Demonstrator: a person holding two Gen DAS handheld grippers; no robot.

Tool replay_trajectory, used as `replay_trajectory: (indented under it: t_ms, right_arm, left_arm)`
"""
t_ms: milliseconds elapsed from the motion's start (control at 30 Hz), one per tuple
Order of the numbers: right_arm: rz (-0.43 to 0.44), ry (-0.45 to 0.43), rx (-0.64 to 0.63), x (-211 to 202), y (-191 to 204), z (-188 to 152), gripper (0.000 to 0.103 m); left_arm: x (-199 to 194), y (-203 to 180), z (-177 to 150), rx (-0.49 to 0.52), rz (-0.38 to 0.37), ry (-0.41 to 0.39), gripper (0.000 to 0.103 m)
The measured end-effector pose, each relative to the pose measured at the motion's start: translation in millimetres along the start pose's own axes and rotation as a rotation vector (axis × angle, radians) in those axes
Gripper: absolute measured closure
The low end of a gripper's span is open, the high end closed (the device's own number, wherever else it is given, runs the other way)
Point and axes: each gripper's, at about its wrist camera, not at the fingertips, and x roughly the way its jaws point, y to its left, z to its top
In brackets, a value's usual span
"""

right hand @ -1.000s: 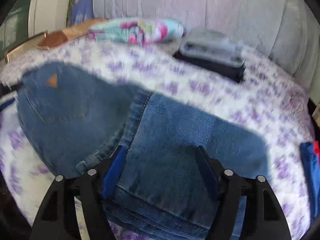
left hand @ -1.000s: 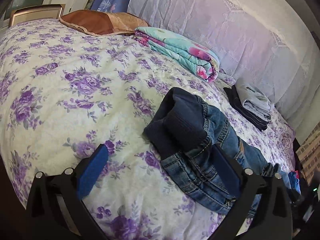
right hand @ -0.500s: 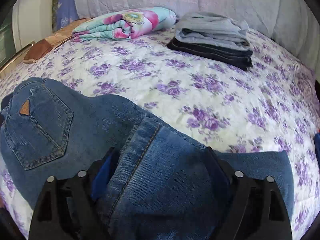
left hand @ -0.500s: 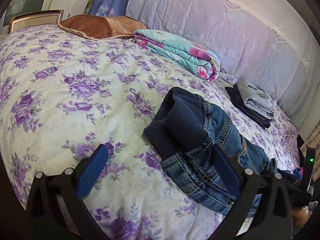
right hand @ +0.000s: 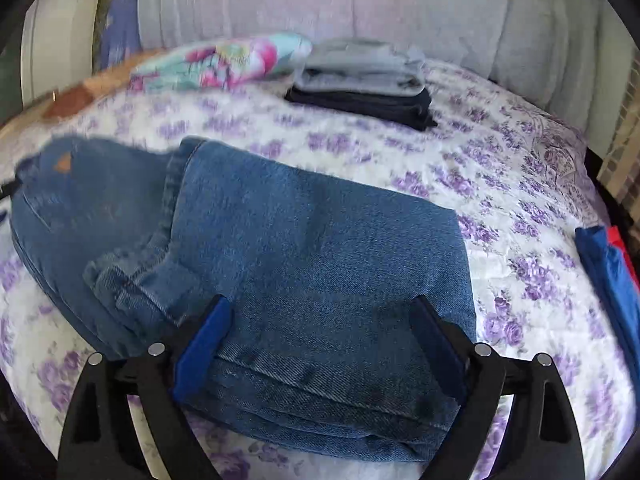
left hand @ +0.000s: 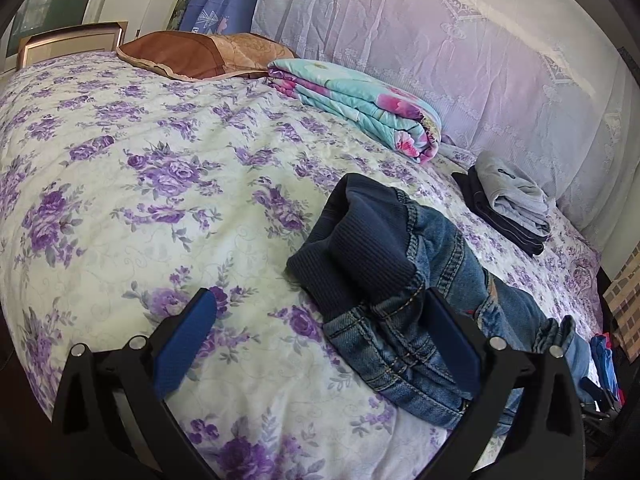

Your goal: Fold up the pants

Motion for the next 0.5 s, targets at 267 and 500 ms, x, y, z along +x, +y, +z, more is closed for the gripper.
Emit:
replay_trajectory:
  t_ms: [267,500]
  right_arm:
    - [0.081,-0.122,0.030,-6,20,38,0.011]
    - [0.144,0.007,-0.005,36,29,32,0.003]
  left_arm:
    - [1,0,6,-0.009,0.002,0.041,0.004]
    - [0,6,14,-0.061,-0.044,0.119,0.004]
